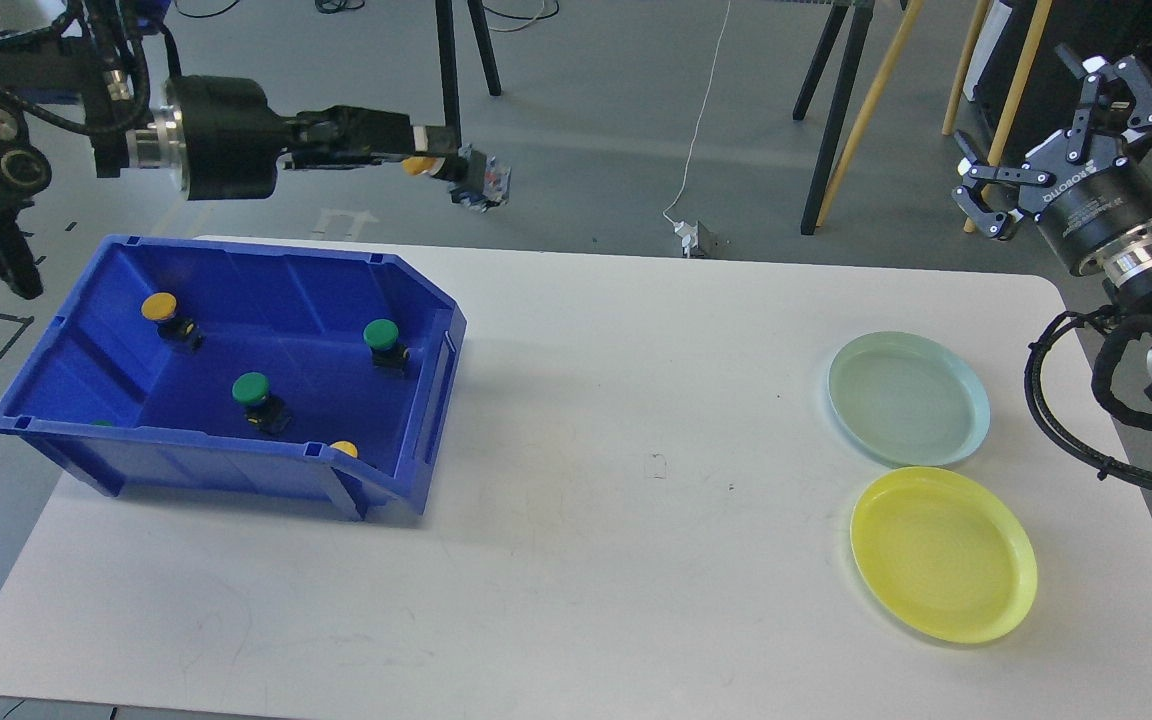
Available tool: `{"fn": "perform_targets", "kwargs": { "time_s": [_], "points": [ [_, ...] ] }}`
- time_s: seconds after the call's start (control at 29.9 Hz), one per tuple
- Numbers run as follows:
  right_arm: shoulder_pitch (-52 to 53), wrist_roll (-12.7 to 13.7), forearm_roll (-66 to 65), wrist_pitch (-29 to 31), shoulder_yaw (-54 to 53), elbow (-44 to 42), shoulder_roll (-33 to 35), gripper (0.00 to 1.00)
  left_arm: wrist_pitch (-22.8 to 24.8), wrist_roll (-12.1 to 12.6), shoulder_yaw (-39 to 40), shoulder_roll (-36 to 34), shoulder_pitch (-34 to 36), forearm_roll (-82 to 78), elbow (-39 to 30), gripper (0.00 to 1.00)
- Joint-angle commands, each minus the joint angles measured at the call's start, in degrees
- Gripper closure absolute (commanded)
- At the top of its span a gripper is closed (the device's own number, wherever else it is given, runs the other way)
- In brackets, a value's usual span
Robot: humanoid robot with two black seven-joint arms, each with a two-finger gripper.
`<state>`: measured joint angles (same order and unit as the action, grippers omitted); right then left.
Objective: Pass button and place on color plate
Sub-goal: 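Lift the yellow button up out of the bin with the left gripper, then bring the right gripper to the left gripper and take the button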
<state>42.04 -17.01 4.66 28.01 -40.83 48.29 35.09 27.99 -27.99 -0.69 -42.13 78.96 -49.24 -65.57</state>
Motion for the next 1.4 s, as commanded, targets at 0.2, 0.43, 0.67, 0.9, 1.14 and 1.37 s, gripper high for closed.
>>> {"fn": "perform_targets", "kwargs": {
  "time_s": [0.2, 0.43, 0.67, 0.9, 1.14, 1.37],
  "points": [
    [-6.08, 0.32, -7.47, -0.01, 7.34, 22.7, 19.93, 0.0, 0.01, -0.01, 3.86, 31.12, -5.83, 5.82, 26.7, 0.76],
    [-8.03, 0.05, -11.6, -0.01, 6.9, 29.14, 16.96, 0.0, 0.01, -0.01, 11.32, 37.12, -10.49, 8.72, 29.8, 0.76],
    [-6.28, 0.05, -16.16, -2.08, 6.9, 28.79, 8.26, 0.0, 0.01, -0.01, 12.65, 37.38, -11.64, 9.08, 29.54, 0.76],
    [-5.39, -0.83, -16.17, -3.23, 6.11, 26.07, 2.97, 0.0, 0.01, -0.01, 12.65, 37.47, -11.64, 9.07, 29.54, 0.76],
    [-3.64, -1.71, -15.64, -3.58, 5.85, 23.52, 1.31, 0.01, 0.01, -0.01, 12.65, 37.38, -11.64, 9.08, 29.63, 0.76],
    [-1.53, -2.06, -15.55, -4.37, 6.2, 19.22, -3.18, 0.02, 0.01, -0.01, 12.56, 37.03, -11.64, 9.08, 29.63, 0.75]
  ]
}}
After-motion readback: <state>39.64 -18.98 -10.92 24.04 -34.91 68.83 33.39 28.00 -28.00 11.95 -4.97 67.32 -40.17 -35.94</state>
